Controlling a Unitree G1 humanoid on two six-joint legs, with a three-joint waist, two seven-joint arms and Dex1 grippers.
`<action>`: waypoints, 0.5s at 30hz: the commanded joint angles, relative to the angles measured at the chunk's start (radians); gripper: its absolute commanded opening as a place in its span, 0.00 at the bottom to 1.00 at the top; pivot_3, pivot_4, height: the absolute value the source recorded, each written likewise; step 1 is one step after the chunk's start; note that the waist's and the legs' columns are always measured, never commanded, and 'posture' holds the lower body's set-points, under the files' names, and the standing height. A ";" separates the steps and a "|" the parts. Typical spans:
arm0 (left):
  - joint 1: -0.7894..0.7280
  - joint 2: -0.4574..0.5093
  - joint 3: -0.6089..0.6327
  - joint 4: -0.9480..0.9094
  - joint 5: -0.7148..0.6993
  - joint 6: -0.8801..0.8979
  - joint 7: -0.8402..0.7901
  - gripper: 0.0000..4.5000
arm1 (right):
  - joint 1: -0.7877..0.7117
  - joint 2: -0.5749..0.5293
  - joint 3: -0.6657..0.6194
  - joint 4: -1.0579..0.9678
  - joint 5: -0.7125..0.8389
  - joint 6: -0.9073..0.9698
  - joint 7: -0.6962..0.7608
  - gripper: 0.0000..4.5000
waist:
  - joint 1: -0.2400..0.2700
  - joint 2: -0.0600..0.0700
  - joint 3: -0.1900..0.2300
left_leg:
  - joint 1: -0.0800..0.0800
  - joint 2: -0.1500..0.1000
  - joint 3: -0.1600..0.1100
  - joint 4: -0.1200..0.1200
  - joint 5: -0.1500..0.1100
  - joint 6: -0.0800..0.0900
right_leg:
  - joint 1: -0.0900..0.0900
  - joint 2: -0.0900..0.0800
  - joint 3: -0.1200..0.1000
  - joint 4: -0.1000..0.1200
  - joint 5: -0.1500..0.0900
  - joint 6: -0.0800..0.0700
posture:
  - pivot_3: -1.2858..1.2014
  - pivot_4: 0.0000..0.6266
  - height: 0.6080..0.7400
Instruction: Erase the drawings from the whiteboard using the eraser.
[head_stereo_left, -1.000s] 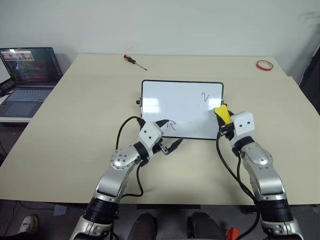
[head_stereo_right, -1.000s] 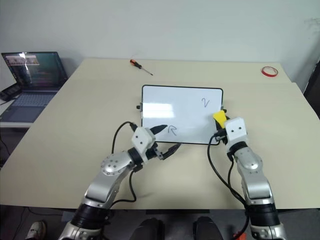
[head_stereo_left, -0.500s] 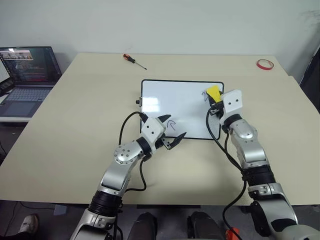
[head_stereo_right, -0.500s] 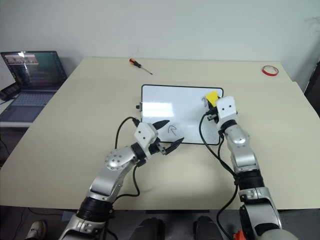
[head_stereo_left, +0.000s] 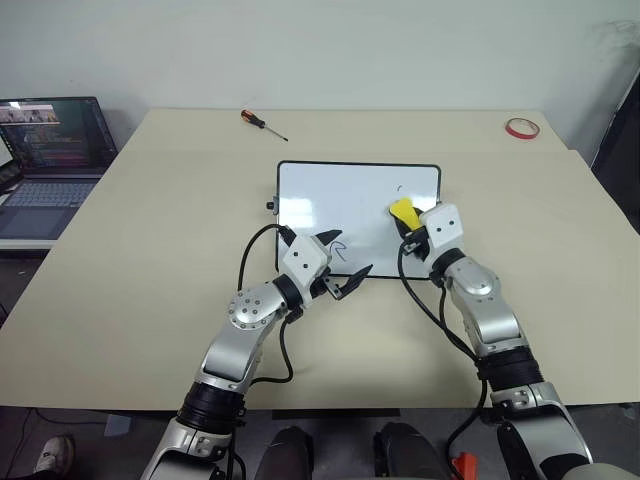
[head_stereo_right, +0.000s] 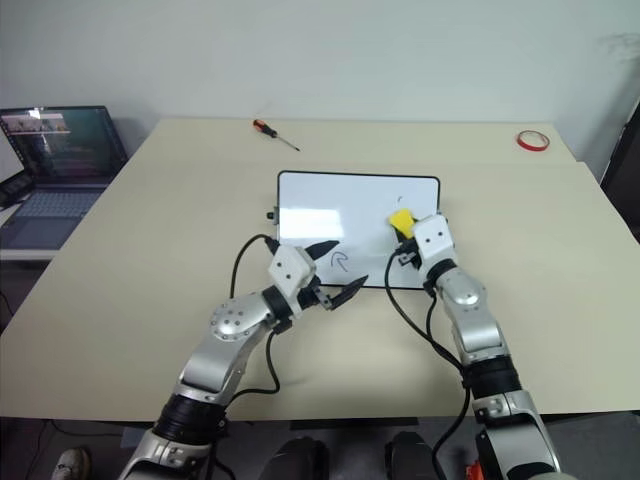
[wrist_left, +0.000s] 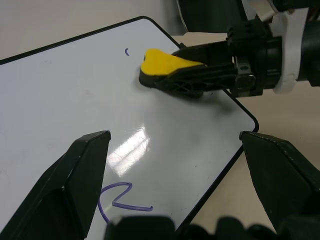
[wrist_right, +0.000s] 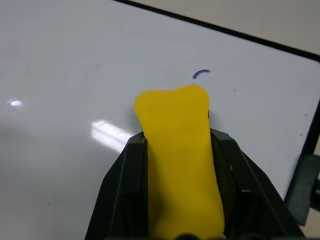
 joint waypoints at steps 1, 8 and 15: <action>-0.013 -0.011 -0.007 -0.015 0.001 -0.021 0.002 1.00 | -0.030 -0.015 -0.007 0.030 -0.020 0.008 -0.010 0.28 | 0.000 0.000 0.000 | 0.000 0.000 0.000 0.000 0.000 0.000 | 0.000 0.000 0.000 0.000 0.000 0.000 | 0.52 0.24 1.00; -0.028 -0.017 -0.010 0.001 0.001 -0.026 -0.008 1.00 | -0.203 -0.037 -0.052 0.216 -0.073 -0.089 -0.148 0.28 | -0.003 0.000 0.000 | 0.001 0.000 -0.001 0.001 0.000 0.000 | 0.002 0.000 -0.001 0.000 0.000 0.000 | 0.52 0.24 1.00; -0.022 -0.015 -0.010 -0.002 0.001 -0.027 -0.008 1.00 | -0.254 -0.016 -0.041 0.286 -0.077 -0.133 -0.161 0.28 | -0.003 0.000 0.000 | 0.000 0.000 -0.001 0.001 0.000 0.000 | 0.001 0.000 0.000 -0.001 0.000 0.000 | 0.52 0.24 1.00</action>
